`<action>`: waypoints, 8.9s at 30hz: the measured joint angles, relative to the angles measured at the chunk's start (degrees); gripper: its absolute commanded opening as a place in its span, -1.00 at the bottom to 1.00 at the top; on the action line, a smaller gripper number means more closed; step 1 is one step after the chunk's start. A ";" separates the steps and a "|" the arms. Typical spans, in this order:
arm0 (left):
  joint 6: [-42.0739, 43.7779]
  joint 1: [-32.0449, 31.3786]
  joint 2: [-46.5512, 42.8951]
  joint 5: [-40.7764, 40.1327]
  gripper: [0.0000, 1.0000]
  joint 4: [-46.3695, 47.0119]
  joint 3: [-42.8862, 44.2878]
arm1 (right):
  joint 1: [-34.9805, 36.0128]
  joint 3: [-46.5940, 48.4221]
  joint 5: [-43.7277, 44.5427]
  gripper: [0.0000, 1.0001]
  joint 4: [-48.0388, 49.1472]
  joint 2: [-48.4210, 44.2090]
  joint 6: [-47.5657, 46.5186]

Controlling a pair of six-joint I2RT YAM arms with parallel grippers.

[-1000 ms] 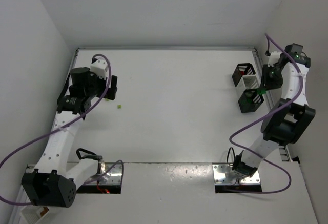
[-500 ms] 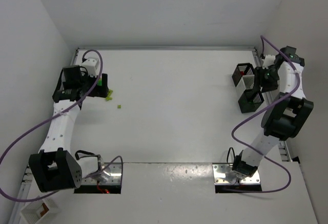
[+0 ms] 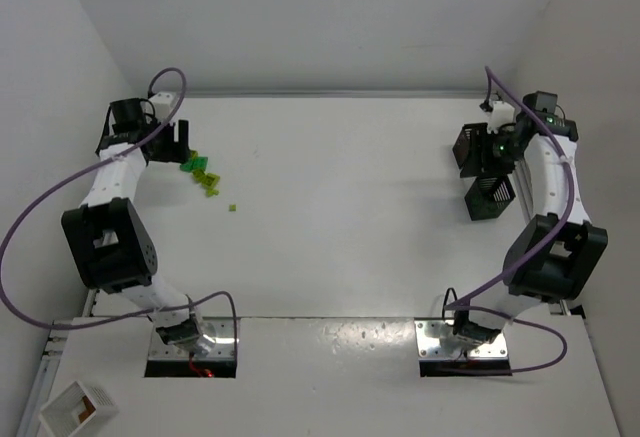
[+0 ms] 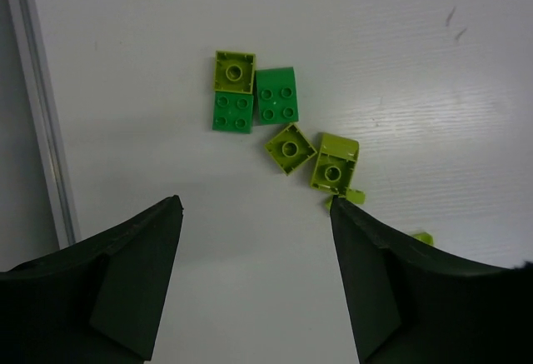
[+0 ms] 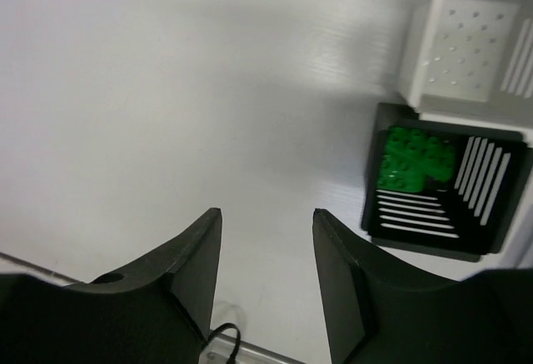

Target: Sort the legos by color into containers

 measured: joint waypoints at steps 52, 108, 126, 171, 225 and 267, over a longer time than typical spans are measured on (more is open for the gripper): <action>3.02 -2.23 29.49 -12.41 0.39 -0.52 13.00 | 1.55 -5.16 -0.46 -0.02 2.99 -2.01 3.04; 5.35 0.22 -3.67 15.26 -0.55 3.30 -5.11 | 8.15 -8.41 -28.74 -0.02 1.01 -0.68 9.33; -1.68 -42.34 -20.85 21.88 -0.61 4.44 -13.81 | 28.79 -1.49 -43.82 0.06 16.20 5.97 30.32; -9.97 -39.58 -22.47 11.98 0.98 6.29 -13.53 | 25.81 2.71 -29.09 -1.00 8.44 7.91 23.50; -11.61 -12.52 -9.66 -1.38 0.77 0.76 -5.84 | -6.47 1.46 2.93 -0.11 1.25 3.34 4.66; 2.62 -10.95 40.83 -7.34 0.78 -9.44 36.68 | -4.48 -8.72 -5.99 -0.11 3.06 -3.41 8.39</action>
